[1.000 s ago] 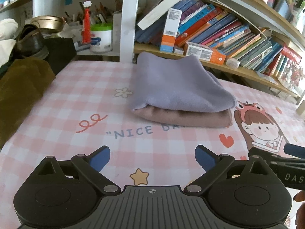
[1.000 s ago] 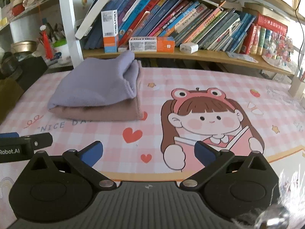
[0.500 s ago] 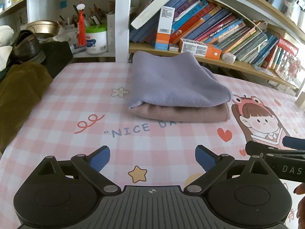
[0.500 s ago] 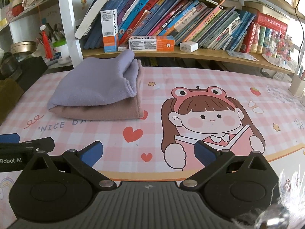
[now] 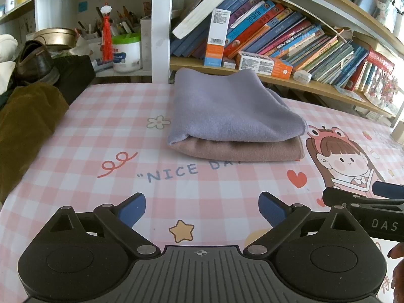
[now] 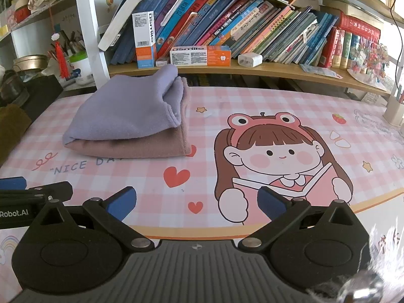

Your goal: Fold clothes

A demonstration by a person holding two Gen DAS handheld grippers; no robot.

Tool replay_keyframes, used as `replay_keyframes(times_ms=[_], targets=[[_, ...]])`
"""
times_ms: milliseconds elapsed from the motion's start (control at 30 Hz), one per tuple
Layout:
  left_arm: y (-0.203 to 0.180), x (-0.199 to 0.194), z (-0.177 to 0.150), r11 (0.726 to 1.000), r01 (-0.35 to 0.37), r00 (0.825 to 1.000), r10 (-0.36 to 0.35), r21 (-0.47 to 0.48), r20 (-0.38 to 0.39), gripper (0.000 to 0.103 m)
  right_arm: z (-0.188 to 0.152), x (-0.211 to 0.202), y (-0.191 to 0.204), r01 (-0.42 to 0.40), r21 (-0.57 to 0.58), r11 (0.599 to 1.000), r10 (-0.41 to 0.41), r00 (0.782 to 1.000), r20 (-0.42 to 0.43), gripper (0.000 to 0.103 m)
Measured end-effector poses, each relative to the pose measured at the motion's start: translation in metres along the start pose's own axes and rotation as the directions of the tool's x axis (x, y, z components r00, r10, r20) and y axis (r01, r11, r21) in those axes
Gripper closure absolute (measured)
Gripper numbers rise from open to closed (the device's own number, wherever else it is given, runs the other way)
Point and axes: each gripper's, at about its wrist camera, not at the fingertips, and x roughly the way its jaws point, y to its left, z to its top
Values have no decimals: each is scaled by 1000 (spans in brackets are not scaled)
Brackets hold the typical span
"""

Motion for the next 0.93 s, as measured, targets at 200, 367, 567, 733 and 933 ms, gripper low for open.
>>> replay_keyframes(times_ms=[200, 367, 567, 733, 933], targets=[[-1, 0, 1, 1000, -16, 1000, 16, 10, 3, 5, 0, 1, 0, -1, -1, 1000, 1, 1000, 1, 0], [-1, -1, 1, 1000, -16, 1000, 15, 14, 10, 5, -1, 1, 1, 0, -2, 1000, 0, 1000, 0, 0], [-1, -3, 1, 999, -28, 999, 27, 16, 31, 1, 0, 2, 0, 2, 3, 1000, -2, 1000, -4, 0], [-1, -2, 1, 1000, -23, 999, 22, 18, 28, 1, -1, 3, 0, 2, 5, 1000, -2, 1000, -8, 0], [0, 0, 2, 1000, -19, 1000, 19, 18, 23, 1, -1, 5, -1, 1, 5, 1000, -1, 1000, -11, 0]])
